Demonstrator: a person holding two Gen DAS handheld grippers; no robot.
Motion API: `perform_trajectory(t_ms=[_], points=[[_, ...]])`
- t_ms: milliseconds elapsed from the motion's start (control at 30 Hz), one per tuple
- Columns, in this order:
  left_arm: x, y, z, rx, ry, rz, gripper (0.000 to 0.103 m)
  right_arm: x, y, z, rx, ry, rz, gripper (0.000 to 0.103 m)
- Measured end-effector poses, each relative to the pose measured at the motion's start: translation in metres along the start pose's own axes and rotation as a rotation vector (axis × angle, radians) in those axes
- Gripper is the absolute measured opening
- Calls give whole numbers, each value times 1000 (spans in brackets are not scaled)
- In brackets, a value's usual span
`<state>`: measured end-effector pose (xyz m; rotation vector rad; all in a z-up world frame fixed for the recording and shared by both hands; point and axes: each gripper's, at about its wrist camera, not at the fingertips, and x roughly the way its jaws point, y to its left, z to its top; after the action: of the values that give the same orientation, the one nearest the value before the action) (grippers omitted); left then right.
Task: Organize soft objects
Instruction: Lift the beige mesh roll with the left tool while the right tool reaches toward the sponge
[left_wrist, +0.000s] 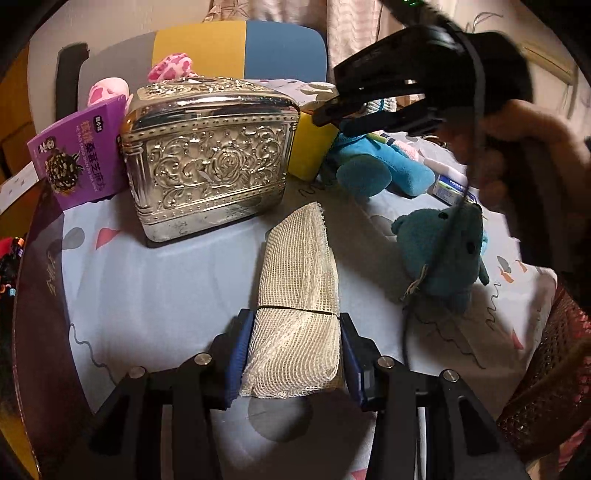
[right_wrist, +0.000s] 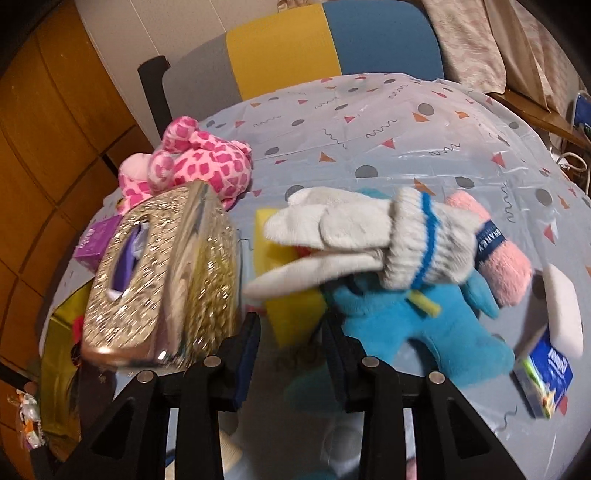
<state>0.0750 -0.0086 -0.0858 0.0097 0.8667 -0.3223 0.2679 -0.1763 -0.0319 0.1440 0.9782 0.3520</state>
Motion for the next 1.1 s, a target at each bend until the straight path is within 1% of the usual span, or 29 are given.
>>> perform_trajectory(t_ms=[233, 267, 300, 333, 367, 400, 533, 633, 800, 833, 900, 933, 967, 1033, 1100], points=[[-2, 6, -1, -24, -5, -29, 45, 20, 6, 10, -15, 27, 16, 34], [-2, 7, -2, -25, -6, -30, 45, 24, 8, 10, -21, 34, 12, 32], [-1, 5, -2, -26, -6, -29, 45, 28, 10, 9, -27, 43, 11, 28], [-1, 5, -2, -27, -7, -29, 45, 32, 12, 9, -37, 57, 4, 19], [-1, 5, -2, -27, -7, -30, 45, 32, 15, 8, -50, 55, -6, 5], [-1, 5, -2, -27, -6, -30, 45, 31, 17, 6, -64, 47, -15, 3], [-3, 6, -2, -26, -7, -27, 45, 16, 24, -1, -114, 27, -48, 0], [-2, 4, -1, -26, -8, -25, 45, -4, 19, -10, -114, 22, -44, 0], [-2, 2, -1, -36, -12, -19, 45, -30, 12, -25, -114, 51, 8, 1], [-2, 1, -1, -37, -12, -17, 45, -31, 13, -27, -114, 49, 15, 3], [-1, 0, 1, -39, -11, -12, 45, -29, 12, -26, -81, 48, 54, 14], [-1, 0, 1, -40, -10, -12, 45, -27, 12, -25, -64, 49, 66, 25], [-1, 1, 2, -42, -9, -14, 45, -22, 12, -22, -41, 51, 76, 30], [0, 2, 3, -47, -7, -16, 45, -10, 11, -15, 14, 57, 94, 37], [-1, 1, 3, -43, -6, -13, 45, 2, 10, -8, 72, 66, 93, 40]])
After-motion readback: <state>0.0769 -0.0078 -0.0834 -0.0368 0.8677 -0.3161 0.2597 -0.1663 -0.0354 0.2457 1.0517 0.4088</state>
